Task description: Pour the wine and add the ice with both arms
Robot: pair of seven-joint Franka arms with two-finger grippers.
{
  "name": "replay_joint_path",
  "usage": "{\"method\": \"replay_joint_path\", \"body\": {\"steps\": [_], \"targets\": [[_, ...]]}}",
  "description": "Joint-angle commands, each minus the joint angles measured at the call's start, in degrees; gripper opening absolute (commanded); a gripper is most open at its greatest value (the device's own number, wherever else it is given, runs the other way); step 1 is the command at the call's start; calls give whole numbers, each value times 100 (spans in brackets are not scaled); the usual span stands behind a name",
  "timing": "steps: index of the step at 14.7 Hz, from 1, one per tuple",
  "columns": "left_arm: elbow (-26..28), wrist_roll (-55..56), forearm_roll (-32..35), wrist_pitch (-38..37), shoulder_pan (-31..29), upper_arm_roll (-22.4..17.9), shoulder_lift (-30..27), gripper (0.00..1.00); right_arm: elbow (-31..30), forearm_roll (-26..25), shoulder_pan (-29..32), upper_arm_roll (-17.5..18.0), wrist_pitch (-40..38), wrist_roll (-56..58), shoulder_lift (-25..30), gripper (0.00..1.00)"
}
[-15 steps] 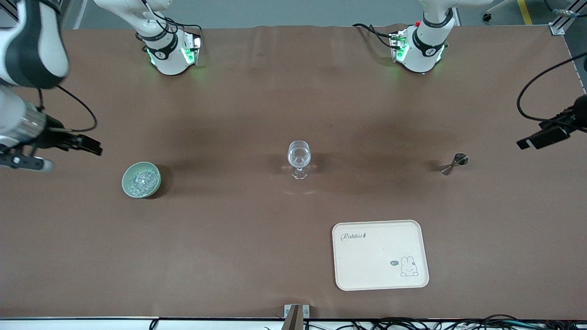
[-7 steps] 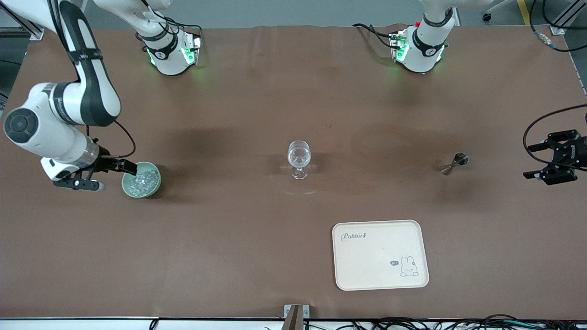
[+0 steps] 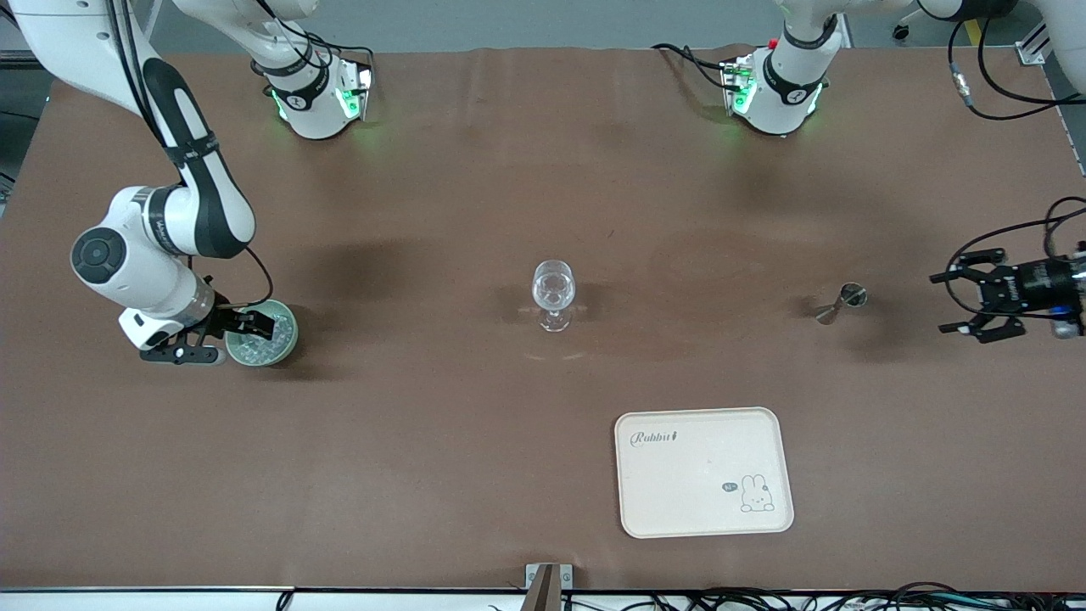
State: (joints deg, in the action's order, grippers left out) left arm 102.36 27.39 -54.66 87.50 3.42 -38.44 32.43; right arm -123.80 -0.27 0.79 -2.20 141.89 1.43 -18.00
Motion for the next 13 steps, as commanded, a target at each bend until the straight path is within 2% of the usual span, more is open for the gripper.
{"method": "replay_joint_path", "body": {"steps": [1, 6, 7, 13], "targets": [[591, -304, -500, -22, 115, -58, 53, 99, -162, 36, 44, 27, 162, 182, 69, 97], [882, -480, -1204, -13, 159, -50, 632, 96, -373, 36, 44, 36, 506, 341, -72, 75], [891, -489, -1292, -13, 159, -41, 668, 96, -373, 36, 53, 36, 506, 349, -72, 74], [1392, -885, -1916, 30, 273, 64, 818, 93, -373, 36, 62, 36, 497, 349, -125, 51]]}}
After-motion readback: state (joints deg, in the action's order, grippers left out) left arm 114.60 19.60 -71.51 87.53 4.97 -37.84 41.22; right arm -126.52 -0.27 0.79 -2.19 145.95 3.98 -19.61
